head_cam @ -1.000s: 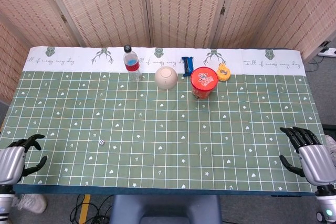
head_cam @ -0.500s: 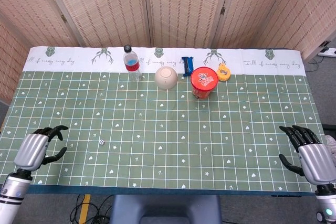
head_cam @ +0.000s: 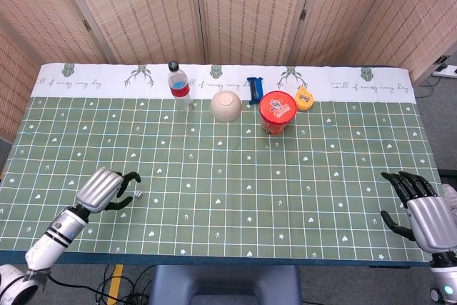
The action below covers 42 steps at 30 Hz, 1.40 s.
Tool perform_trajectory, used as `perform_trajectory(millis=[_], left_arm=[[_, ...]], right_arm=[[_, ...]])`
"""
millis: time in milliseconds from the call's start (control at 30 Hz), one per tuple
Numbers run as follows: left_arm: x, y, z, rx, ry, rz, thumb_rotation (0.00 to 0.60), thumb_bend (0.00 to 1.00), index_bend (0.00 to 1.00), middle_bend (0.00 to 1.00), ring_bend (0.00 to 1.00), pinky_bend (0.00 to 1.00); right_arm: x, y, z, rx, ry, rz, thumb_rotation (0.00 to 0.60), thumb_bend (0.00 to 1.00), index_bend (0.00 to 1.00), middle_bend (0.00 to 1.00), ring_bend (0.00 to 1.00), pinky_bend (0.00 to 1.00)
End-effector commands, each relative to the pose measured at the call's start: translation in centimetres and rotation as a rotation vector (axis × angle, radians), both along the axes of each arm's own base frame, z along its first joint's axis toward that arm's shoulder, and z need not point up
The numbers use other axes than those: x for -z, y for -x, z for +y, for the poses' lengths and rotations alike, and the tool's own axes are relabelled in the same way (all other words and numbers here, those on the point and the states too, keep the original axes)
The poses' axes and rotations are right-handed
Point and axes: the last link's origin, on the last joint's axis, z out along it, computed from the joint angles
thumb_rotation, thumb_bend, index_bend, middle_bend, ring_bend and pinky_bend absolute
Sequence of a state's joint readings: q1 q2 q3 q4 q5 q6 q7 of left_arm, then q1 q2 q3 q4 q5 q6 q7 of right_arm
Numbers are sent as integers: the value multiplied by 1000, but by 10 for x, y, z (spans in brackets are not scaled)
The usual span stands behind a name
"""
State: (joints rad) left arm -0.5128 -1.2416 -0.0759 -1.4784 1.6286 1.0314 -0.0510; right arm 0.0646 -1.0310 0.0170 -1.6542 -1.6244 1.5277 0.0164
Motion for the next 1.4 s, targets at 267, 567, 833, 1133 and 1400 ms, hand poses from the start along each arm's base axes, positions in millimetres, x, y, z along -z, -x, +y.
perform_trajectory(millis=[267, 567, 833, 1133, 1400], left_arm=[[41, 1, 13, -27, 69, 81, 600, 344, 373, 847, 744, 902], [62, 10, 19, -67, 75, 145, 600, 344, 389, 878, 770, 920], [65, 21, 22, -100, 58, 166, 600, 344, 439, 892, 780, 922], [68, 28, 27, -132, 56, 168, 600, 344, 467, 904, 788, 923], [69, 31, 29, -141, 54, 168, 600, 363, 512, 920, 794, 927]], right_arm=[[1, 2, 0, 5, -1, -2, 600, 241, 178, 232, 172, 204], [1, 4, 0, 11, -2, -5, 600, 242, 177, 232, 172, 203], [1, 6, 1, 17, -3, -8, 600, 242, 178, 231, 171, 203], [1, 7, 0, 18, -4, -8, 600, 242, 177, 231, 172, 203], [2, 7, 1, 22, -5, -8, 600, 242, 178, 231, 172, 203]])
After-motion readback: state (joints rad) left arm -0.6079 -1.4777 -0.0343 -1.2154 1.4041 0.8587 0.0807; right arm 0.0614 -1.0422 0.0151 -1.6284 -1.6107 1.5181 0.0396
